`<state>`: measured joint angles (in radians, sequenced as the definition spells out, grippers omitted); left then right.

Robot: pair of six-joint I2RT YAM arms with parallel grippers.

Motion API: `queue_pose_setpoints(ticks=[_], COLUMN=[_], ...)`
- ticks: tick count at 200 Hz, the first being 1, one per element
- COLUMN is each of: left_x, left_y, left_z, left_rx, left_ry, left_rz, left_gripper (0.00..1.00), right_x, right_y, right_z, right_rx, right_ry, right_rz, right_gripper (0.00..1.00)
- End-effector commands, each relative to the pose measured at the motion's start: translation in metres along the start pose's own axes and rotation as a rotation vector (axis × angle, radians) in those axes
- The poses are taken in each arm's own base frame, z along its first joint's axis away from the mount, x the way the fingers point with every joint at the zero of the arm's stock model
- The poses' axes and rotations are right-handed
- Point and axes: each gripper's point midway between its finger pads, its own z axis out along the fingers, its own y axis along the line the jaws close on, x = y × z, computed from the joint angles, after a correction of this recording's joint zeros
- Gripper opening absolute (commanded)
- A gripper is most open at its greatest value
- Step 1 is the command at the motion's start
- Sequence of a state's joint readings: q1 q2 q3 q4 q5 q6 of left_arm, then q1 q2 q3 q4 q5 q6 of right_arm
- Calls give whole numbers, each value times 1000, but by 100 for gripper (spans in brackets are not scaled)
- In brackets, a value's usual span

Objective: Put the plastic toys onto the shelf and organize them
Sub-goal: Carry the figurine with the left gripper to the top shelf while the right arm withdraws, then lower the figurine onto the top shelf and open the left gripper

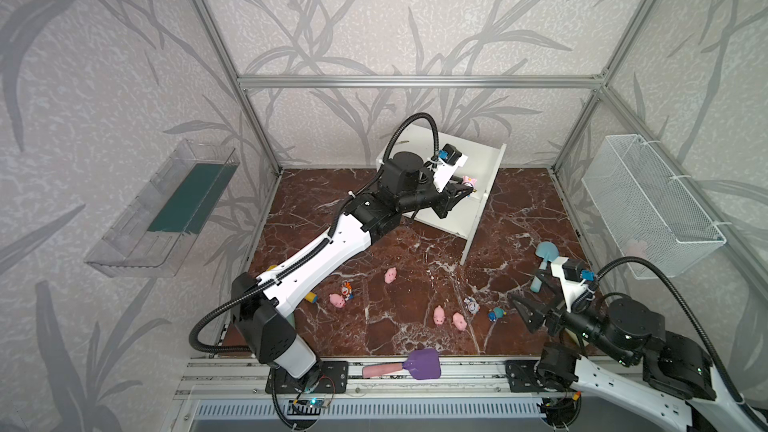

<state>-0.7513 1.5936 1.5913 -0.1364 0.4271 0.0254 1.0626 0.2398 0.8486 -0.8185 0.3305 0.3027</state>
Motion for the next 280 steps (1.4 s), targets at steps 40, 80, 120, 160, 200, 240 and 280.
queue_pose_setpoints(ticks=[40, 80, 120, 160, 200, 240, 280], left_x=[-23, -16, -10, -8, -9, -10, -11], left_y=[1, 4, 6, 8, 10, 10, 11], left_z=[13, 25, 32, 34, 33, 31, 28], left_rx=[13, 27, 33, 25, 14, 9, -4], left_ry=[-118, -99, -83, -72, -73, -73, -70], left_rz=[107, 99, 87, 90, 96, 103, 117], left_gripper=[11, 11, 12, 18, 27, 33, 39], right_x=[-9, -6, -6, -6, -6, -4, 0], right_y=[-2, -2, 0, 1, 2, 3, 4], right_z=[-11, -10, -11, -11, -8, -5, -3], right_rx=[7, 2, -9, -13, -15, -18, -19], right_ry=[-2, 7, 6, 6, 11, 15, 24], right_rz=[-60, -51, -47, -47, -49, -49, -46], right_gripper=[99, 99, 99, 99, 99, 99, 99])
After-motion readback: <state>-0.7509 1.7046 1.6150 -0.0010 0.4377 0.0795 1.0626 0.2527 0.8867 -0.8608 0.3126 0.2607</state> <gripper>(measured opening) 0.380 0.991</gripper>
